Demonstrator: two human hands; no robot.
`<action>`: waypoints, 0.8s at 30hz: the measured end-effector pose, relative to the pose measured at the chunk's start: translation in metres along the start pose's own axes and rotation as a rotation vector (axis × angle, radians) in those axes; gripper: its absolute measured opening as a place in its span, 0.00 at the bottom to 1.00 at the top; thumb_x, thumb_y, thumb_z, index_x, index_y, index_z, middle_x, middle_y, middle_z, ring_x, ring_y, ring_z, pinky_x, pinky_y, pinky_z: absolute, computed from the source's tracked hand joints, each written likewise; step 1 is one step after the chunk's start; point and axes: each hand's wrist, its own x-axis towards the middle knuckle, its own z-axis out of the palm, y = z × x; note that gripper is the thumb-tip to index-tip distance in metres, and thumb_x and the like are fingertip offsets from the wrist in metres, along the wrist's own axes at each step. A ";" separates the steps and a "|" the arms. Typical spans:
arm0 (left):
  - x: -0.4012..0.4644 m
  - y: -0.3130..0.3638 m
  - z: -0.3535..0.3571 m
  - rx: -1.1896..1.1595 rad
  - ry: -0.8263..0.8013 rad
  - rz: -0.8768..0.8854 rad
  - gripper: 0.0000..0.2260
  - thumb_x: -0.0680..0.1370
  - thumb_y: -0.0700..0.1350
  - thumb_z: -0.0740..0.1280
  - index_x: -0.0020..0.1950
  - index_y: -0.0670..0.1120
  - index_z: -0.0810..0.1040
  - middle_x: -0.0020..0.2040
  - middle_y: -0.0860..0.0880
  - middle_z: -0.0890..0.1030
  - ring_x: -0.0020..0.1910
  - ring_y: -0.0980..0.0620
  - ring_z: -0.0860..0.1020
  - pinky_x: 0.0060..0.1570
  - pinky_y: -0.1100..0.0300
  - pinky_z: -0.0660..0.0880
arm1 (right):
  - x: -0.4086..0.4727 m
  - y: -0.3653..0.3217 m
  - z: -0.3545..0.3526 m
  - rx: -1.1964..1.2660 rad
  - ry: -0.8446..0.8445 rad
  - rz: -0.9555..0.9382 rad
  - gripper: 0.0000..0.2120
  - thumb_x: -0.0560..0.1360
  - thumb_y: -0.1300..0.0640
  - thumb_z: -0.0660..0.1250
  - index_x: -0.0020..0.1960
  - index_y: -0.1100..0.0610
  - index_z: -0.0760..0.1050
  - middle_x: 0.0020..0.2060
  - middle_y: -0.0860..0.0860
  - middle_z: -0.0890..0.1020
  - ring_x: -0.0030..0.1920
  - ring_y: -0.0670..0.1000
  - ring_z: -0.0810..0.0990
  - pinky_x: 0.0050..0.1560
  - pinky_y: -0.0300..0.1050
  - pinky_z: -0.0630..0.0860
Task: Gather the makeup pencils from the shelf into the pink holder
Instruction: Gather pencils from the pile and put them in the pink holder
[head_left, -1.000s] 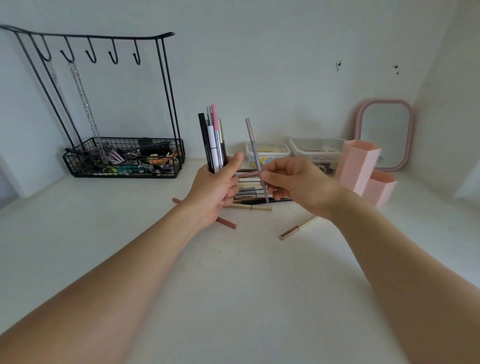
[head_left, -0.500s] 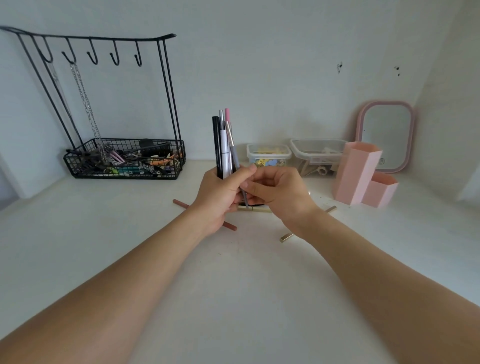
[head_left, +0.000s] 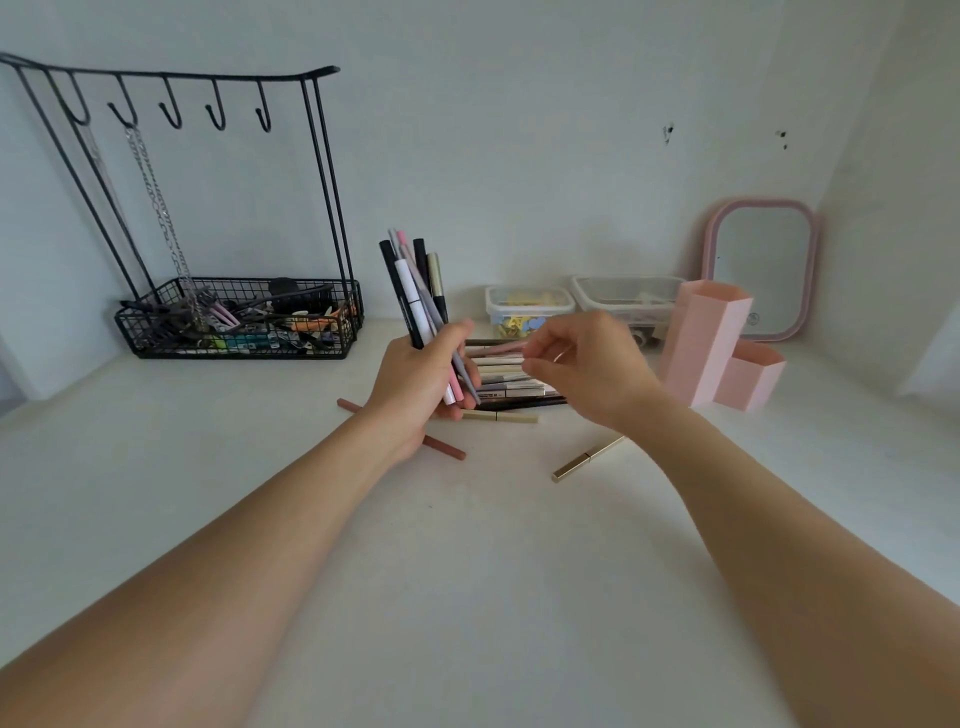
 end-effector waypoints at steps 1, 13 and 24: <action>0.000 0.000 0.000 0.002 -0.004 -0.003 0.15 0.80 0.53 0.68 0.37 0.46 0.74 0.31 0.46 0.81 0.25 0.49 0.77 0.25 0.60 0.73 | 0.001 0.004 -0.004 -0.066 -0.012 -0.011 0.02 0.71 0.59 0.74 0.41 0.54 0.82 0.36 0.46 0.83 0.32 0.40 0.76 0.35 0.32 0.71; -0.003 0.003 -0.003 -0.086 -0.075 -0.057 0.13 0.83 0.54 0.62 0.45 0.46 0.73 0.35 0.44 0.84 0.37 0.44 0.86 0.28 0.58 0.79 | 0.003 0.023 -0.017 -0.404 -0.303 0.058 0.06 0.71 0.62 0.74 0.45 0.52 0.83 0.45 0.51 0.85 0.47 0.52 0.81 0.46 0.42 0.73; 0.005 0.000 -0.007 -0.125 -0.037 -0.012 0.14 0.80 0.54 0.69 0.41 0.50 0.68 0.28 0.52 0.64 0.27 0.54 0.61 0.20 0.64 0.55 | 0.008 0.024 -0.025 -0.212 -0.333 0.081 0.04 0.76 0.61 0.69 0.50 0.57 0.81 0.44 0.53 0.83 0.37 0.46 0.76 0.36 0.32 0.69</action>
